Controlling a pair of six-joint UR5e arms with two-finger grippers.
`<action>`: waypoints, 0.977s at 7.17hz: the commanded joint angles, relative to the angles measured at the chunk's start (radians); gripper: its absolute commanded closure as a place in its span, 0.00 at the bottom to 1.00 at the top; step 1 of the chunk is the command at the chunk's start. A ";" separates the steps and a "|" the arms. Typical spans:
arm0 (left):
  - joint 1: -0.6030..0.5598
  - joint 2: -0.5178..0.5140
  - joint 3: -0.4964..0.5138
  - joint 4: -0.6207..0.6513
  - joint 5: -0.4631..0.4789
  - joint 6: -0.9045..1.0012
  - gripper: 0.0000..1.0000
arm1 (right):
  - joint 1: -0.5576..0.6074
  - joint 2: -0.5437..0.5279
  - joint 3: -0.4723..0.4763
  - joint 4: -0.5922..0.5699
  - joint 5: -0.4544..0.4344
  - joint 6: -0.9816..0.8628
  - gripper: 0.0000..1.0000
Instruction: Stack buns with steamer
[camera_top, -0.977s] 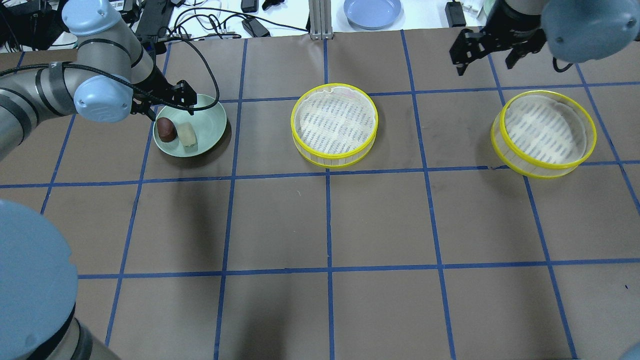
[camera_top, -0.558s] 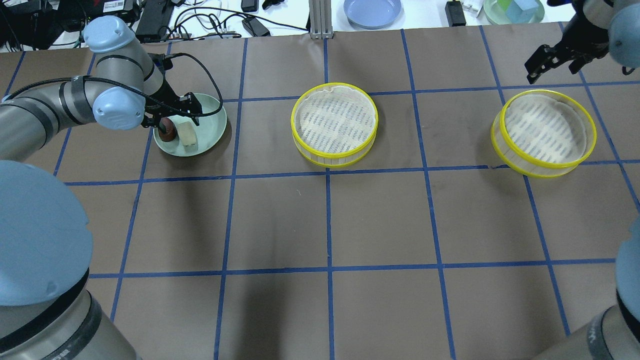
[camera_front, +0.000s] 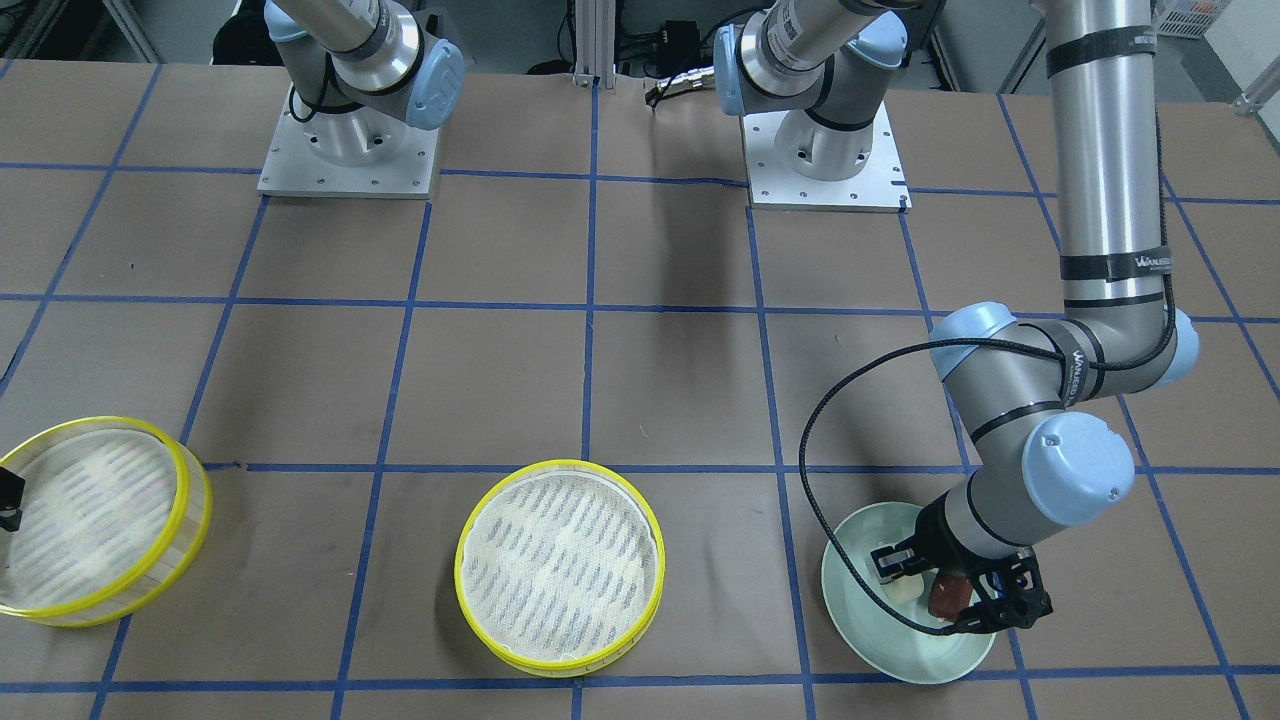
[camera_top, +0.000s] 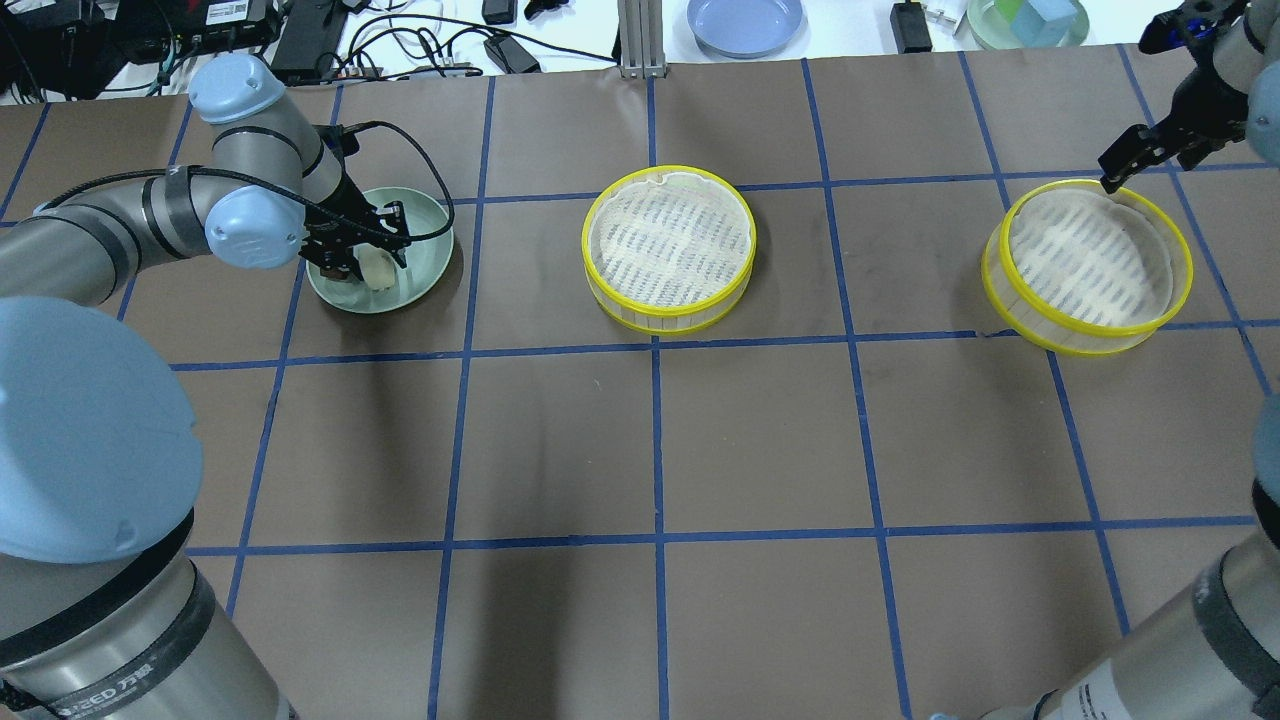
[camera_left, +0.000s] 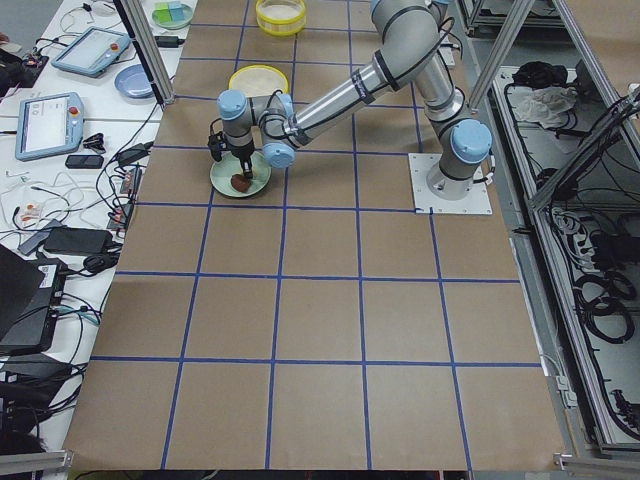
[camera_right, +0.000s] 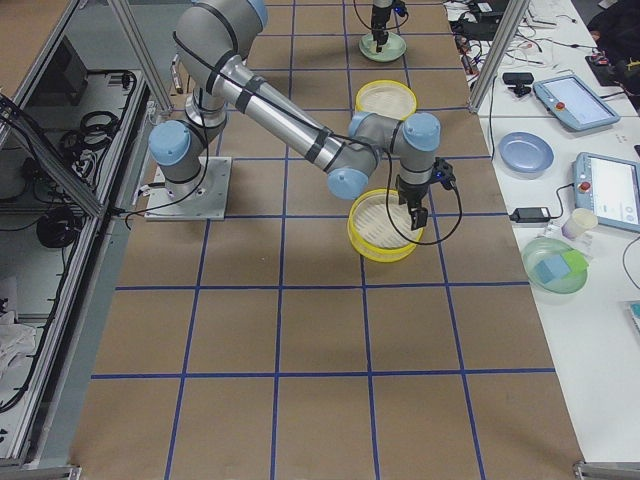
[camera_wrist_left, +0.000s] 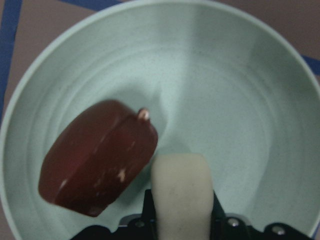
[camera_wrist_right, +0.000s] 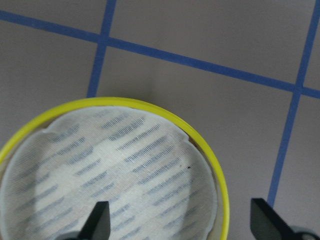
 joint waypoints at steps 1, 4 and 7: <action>-0.020 0.040 0.051 0.001 -0.014 -0.062 1.00 | -0.062 0.054 0.002 -0.022 0.009 -0.039 0.04; -0.194 0.090 0.109 0.060 -0.160 -0.480 1.00 | -0.087 0.108 0.009 -0.044 0.007 -0.094 0.30; -0.328 0.024 0.099 0.159 -0.255 -0.632 0.94 | -0.087 0.102 0.014 -0.033 0.007 -0.159 1.00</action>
